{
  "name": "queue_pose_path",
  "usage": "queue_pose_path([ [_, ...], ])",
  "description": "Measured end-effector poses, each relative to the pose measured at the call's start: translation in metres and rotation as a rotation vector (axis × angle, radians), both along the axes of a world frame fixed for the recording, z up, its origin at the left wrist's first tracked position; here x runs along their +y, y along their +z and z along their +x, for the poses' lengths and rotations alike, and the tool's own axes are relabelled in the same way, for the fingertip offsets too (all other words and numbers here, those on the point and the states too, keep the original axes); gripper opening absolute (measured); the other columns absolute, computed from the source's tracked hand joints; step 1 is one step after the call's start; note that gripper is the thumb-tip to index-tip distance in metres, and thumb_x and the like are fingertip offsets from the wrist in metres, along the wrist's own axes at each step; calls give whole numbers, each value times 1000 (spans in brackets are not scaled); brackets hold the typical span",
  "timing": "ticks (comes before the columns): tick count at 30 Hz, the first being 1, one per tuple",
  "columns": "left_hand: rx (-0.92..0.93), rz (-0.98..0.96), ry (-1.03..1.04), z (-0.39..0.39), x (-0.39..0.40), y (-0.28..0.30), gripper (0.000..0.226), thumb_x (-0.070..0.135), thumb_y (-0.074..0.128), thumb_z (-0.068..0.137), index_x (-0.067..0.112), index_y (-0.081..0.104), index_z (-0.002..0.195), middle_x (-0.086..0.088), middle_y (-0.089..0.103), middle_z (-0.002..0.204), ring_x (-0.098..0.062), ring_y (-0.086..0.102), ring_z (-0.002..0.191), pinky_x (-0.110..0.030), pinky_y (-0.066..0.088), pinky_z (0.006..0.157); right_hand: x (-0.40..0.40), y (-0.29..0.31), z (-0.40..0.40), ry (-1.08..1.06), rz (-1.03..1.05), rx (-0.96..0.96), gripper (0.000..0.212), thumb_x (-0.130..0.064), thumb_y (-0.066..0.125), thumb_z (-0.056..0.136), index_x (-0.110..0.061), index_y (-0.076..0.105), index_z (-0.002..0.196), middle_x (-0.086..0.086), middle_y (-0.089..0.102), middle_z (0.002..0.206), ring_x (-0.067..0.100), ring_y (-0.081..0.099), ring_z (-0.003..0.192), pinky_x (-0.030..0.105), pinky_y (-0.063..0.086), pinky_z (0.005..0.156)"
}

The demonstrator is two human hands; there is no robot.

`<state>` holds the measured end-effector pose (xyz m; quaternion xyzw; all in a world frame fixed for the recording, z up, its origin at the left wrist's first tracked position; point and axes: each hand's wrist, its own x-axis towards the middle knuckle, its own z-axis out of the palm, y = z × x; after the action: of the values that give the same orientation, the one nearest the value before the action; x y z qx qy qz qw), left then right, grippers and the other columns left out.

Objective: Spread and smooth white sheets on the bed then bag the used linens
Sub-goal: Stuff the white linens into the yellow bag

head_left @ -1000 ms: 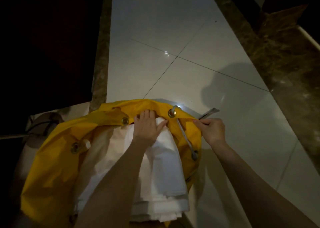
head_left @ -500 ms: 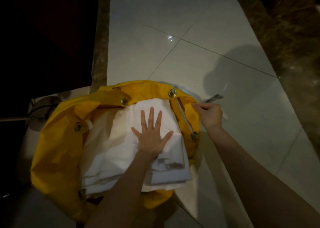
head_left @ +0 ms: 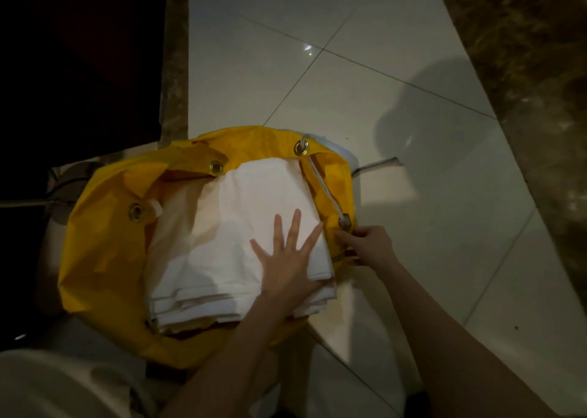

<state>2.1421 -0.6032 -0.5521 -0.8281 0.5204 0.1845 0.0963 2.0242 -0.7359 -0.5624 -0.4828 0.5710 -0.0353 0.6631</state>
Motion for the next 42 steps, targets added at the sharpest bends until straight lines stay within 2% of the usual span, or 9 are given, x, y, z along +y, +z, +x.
queue_pose_path([
  [7, 57, 9, -30, -5, 3, 7, 109, 90, 38, 65, 45, -19, 147, 3, -35, 155, -34, -32, 141, -79, -2, 99, 2, -2, -12, 26, 161, -145, 20, -15, 76, 80, 3, 69, 85, 14, 67, 82, 18, 64, 70, 27, 55, 67],
  [10, -15, -75, -186, -22, 15, 13, 109, 92, 37, 64, 39, 1, 153, -4, -15, 162, -41, -15, 146, -81, 2, 96, 12, -4, -20, 5, 199, -186, 23, -9, 74, 81, 11, 70, 92, 20, 64, 83, 24, 60, 77, 31, 52, 75],
  [13, -69, -59, -212, -17, 18, 4, 107, 83, 51, 67, 43, 0, 151, -4, -16, 162, -40, -16, 146, -80, 2, 98, 18, -7, -17, -57, 131, -172, 11, -7, 73, 82, 2, 70, 76, 15, 62, 74, 20, 61, 68, 26, 55, 69],
  [18, -111, 16, -258, -4, 15, 7, 88, 77, 52, 68, 42, 26, 145, -7, 12, 162, -41, 7, 146, -81, 19, 94, 12, -7, -28, -49, 114, -179, 18, -6, 74, 81, 8, 69, 89, 15, 66, 78, 17, 64, 68, 19, 57, 61],
  [21, -113, 32, -273, 10, 18, 5, 84, 70, 57, 77, 48, 17, 148, -2, -5, 163, -39, -8, 148, -80, 6, 99, 8, -2, -39, -12, 139, -192, 11, -3, 73, 81, 7, 68, 81, 13, 66, 73, 11, 65, 60, 18, 55, 56],
  [26, -161, 31, -279, 25, 21, 5, 93, 71, 72, 60, 47, 33, 141, -6, 26, 158, -42, 27, 142, -82, 25, 88, 2, 4, -52, 68, 149, -217, 15, -2, 72, 80, 0, 67, 67, 9, 64, 64, 14, 63, 59, 19, 55, 58],
  [32, -95, 166, -287, 26, 20, 6, 83, 78, 54, 66, 47, 39, 141, -5, 31, 157, -42, 32, 140, -82, 27, 86, 0, 13, -63, 148, 216, -231, 10, -2, 72, 80, 6, 68, 77, 18, 65, 77, 21, 65, 70, 22, 57, 64],
  [36, -19, 112, -332, 37, 21, 14, 75, 80, 32, 82, 51, 14, 149, 2, -4, 163, -35, -3, 149, -82, 12, 99, -8, 26, -59, 240, 202, -182, 20, -5, 74, 78, 10, 68, 89, 19, 66, 80, 19, 67, 69, 22, 56, 62],
  [42, 146, 37, 13, 36, 22, 40, 85, 86, 13, 74, 50, -13, 147, 11, -32, 156, -26, -33, 142, -76, -10, 102, -5, 45, -52, 284, 182, -173, 111, -48, 96, 25, 25, 57, 100, 30, 63, 92, 25, 67, 76, 25, 57, 66],
])
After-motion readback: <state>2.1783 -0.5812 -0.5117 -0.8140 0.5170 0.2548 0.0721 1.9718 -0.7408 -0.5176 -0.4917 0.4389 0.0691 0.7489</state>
